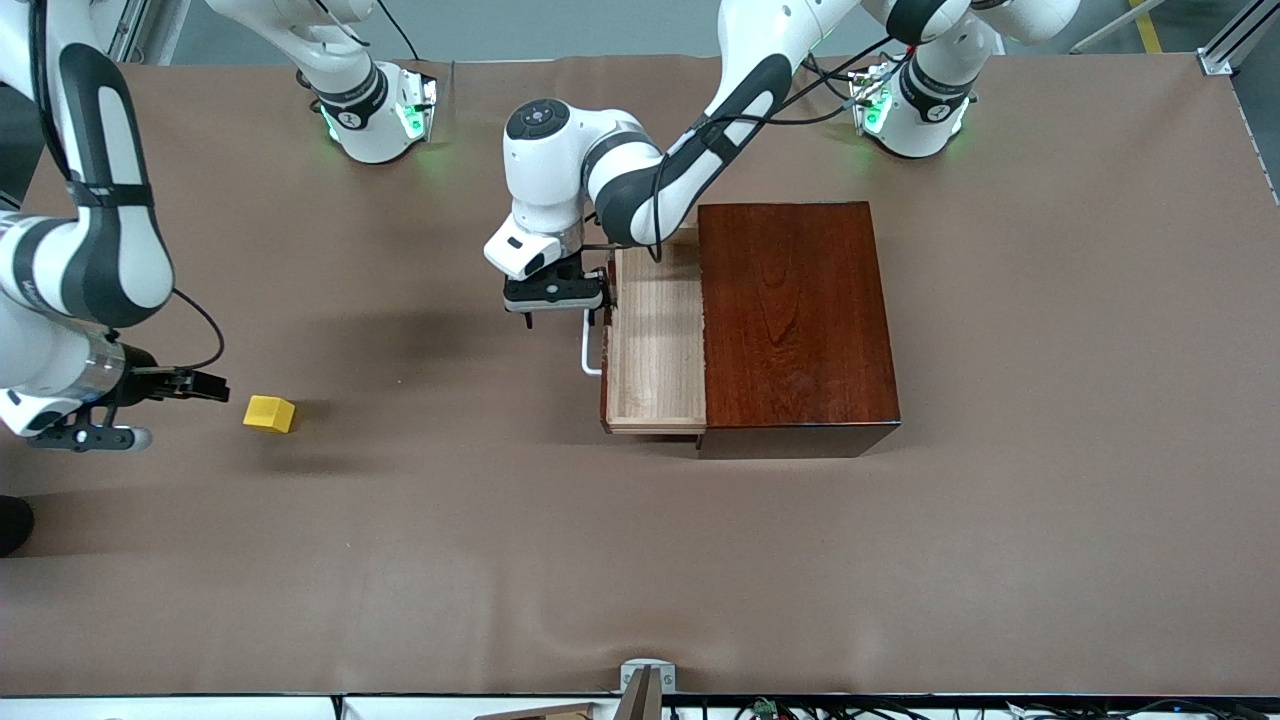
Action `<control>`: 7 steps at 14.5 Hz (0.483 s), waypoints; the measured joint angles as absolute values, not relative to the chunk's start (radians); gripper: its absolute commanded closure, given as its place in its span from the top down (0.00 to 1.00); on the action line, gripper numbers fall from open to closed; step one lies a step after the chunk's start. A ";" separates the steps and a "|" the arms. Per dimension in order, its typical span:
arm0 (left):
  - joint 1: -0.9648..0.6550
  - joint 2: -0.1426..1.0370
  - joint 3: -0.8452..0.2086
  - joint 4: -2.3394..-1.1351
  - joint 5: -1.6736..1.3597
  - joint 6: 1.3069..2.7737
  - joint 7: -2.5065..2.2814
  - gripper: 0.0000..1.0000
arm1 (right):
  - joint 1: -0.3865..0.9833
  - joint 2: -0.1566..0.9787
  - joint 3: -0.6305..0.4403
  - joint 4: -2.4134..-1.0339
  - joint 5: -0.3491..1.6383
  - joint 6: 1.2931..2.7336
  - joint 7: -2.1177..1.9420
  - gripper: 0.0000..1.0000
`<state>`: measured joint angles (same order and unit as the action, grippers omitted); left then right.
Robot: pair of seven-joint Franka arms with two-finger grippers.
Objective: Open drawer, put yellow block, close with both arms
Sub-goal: 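Pull the drawer open with the left gripper while the right gripper reaches the cube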
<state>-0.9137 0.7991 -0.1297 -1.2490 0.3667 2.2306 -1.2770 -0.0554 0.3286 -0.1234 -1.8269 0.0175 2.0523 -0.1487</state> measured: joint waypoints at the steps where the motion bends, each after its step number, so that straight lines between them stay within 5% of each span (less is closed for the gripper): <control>1: -0.914 0.799 -0.132 -1.241 0.366 2.230 -1.279 1.00 | -0.055 0.329 -0.123 -1.842 0.018 2.068 -0.149 1.00; 7: -0.917 0.781 -0.123 -1.192 0.365 2.166 -1.280 1.00 | -0.058 0.357 -0.123 -1.906 0.028 2.172 -0.148 1.00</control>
